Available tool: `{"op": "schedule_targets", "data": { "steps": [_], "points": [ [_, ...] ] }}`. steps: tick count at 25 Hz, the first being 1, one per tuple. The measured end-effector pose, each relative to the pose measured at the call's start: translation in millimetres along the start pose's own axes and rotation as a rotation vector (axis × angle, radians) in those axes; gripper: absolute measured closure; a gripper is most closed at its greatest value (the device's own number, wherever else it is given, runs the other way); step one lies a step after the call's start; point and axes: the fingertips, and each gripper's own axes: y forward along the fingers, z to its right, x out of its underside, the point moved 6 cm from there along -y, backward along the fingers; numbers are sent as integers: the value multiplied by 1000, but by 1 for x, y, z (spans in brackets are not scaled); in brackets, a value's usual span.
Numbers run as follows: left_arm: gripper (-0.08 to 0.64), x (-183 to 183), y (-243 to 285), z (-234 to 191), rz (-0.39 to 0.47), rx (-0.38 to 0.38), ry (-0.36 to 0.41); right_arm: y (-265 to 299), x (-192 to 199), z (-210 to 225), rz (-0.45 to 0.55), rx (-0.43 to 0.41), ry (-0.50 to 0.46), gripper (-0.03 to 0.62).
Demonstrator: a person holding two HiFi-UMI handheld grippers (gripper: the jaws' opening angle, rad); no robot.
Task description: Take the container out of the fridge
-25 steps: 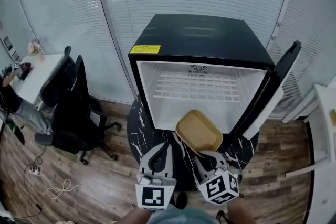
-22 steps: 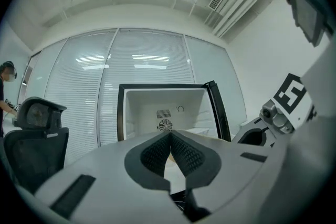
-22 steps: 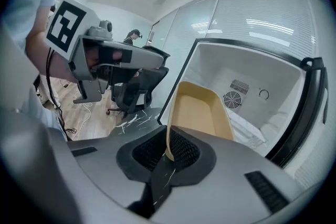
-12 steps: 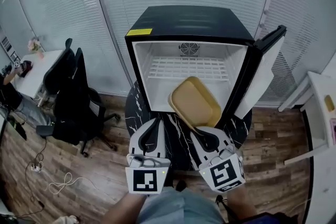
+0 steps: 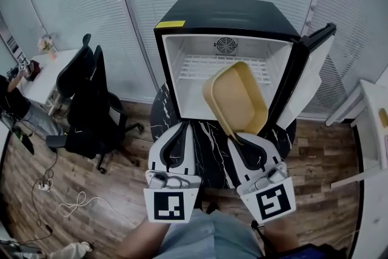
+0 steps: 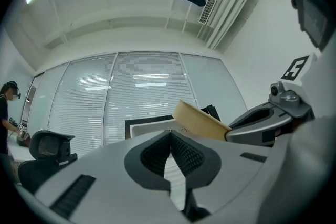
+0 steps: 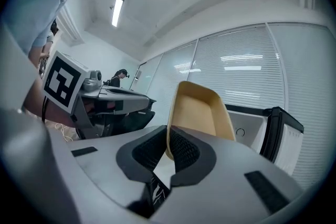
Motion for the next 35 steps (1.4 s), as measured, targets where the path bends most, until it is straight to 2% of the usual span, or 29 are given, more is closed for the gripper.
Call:
{"op": "schedule_targets", "data": {
  "steps": [10,18,35],
  "points": [
    [546,1,0,-2,-5,0,12,5,-7,1,41,41,22,563],
    [546,0,-1,-1,0,13,50,12,-8,-2,62,37,34,565],
    [546,8,13,-6,-9,9,30,25,-1,4,51,39,19,565]
  ]
}}
